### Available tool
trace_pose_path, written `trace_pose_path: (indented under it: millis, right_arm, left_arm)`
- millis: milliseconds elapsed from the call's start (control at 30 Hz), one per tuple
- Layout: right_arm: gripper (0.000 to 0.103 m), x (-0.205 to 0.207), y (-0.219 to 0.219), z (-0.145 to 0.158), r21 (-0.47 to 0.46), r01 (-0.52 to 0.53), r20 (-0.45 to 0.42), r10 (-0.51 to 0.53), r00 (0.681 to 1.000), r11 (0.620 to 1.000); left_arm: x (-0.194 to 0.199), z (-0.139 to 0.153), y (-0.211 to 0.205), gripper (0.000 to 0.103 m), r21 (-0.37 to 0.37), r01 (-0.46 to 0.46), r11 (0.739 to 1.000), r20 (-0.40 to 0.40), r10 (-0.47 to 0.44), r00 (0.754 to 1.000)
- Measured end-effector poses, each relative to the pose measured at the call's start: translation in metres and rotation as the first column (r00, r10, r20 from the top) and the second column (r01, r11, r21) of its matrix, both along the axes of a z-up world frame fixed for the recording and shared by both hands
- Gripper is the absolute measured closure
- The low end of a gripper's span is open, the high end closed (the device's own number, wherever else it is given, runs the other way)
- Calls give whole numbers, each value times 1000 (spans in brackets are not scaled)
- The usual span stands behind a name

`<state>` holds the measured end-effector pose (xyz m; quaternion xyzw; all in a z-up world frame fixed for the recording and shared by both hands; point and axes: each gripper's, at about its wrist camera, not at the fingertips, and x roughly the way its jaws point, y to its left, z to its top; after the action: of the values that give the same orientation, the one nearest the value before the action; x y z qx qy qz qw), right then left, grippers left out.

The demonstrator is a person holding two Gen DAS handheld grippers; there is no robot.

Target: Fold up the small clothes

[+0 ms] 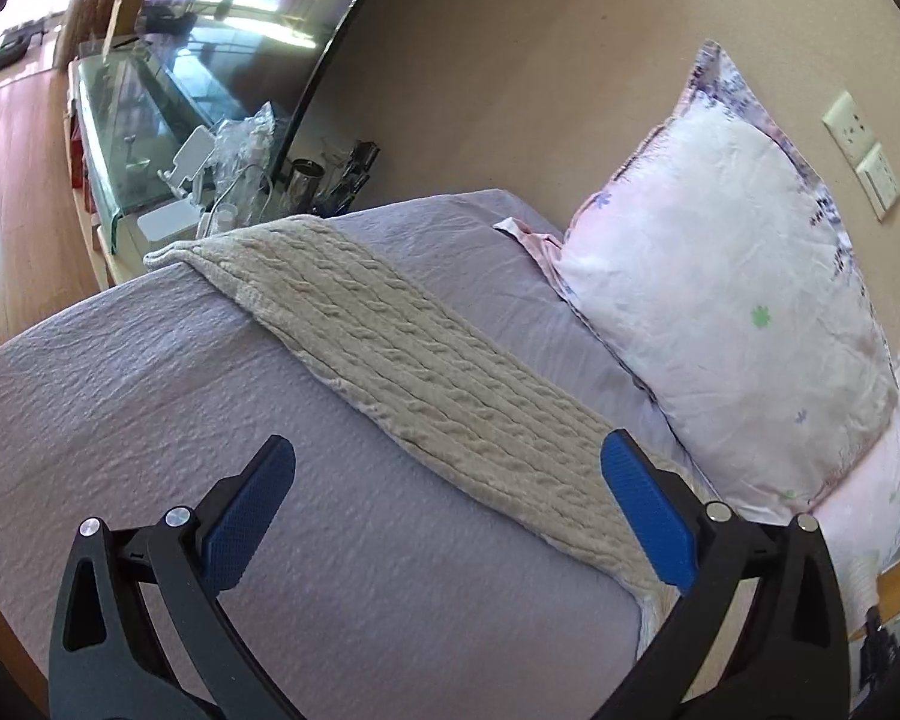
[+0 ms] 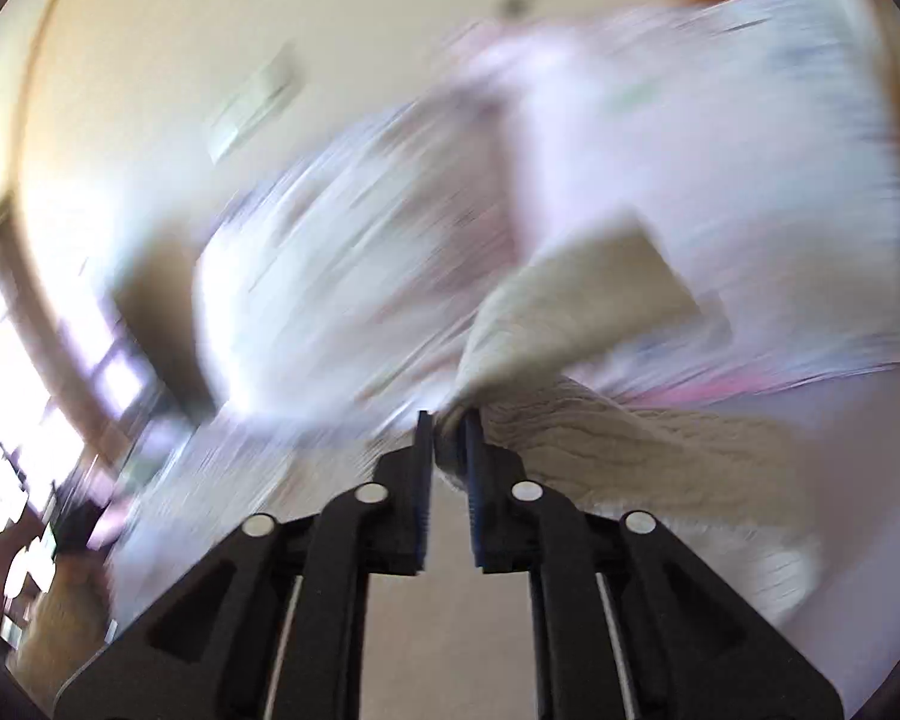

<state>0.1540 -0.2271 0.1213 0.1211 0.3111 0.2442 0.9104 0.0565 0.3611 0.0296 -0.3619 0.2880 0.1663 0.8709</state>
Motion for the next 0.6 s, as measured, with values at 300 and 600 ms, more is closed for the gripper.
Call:
trace_pose_path:
  millis: [300,600]
  right_arm:
    - [26,-35,26,-6,-88,-36,73,42,996,995]
    - [21,-45,-46,-24,-20,118,26,-117,993,993]
  left_arm:
    - [2,-20,49,16,-165,-103,981,45,112,993]
    - [6,-42,97,94,-322,-216,922,16,234,972]
